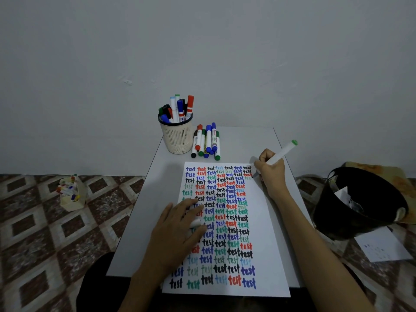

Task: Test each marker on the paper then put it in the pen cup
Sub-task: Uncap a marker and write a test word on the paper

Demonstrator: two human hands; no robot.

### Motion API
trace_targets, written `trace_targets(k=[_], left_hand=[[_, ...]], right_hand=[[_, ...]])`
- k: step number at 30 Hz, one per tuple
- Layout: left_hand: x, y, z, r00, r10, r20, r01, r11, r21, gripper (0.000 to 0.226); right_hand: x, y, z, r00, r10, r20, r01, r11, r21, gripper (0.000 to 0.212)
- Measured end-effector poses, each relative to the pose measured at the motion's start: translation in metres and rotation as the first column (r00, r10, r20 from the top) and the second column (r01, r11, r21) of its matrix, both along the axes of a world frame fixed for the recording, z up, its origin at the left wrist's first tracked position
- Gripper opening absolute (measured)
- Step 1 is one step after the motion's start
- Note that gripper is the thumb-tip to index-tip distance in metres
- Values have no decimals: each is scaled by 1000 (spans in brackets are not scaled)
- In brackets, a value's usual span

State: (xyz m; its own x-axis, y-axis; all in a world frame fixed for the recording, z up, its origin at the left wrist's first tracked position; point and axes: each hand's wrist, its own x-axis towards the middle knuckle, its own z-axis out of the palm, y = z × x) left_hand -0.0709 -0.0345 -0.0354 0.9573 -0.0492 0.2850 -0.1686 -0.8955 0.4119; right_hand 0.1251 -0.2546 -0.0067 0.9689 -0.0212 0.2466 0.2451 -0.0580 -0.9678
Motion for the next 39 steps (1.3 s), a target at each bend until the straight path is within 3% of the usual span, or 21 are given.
trace_targets(k=[13,16,19,24,26,28,32,39], left_hand=[[0,0,1,1000,8,-1,-8,1000,9,59],[0,0,1,1000,-3,10,3,1000,-8,60],[0,-1,1,999,-20,29,21,999,-42,58],[-4,0,8,987,56,153,-39,993,-110,48],[-7,1,11,979,91,181,-77,994,-81,36],[-8,1,10,977,106,187,-98,994,-55,25],[-4,1,8,974,100,201,-97,995,-26,20],[-7,5,7,982,27,187,22,968,-251,39]], right_hand=[[-3,0,4,998,61,-29,-61,998,25,39],[-5,-4,6,998,44,-54,-31,975,220,37],[-7,-7,10,996,4,-93,38,895,445,37],[-11,-7,13,989,97,-114,-34,888,458,22],[-19,-8,17,971,197,-136,-99,848,520,7],[-28,-9,22,948,280,-148,-145,798,585,12],[-60,-11,41,923,353,-150,-235,830,506,14],[-122,-9,31,881,452,-142,-362,836,413,12]])
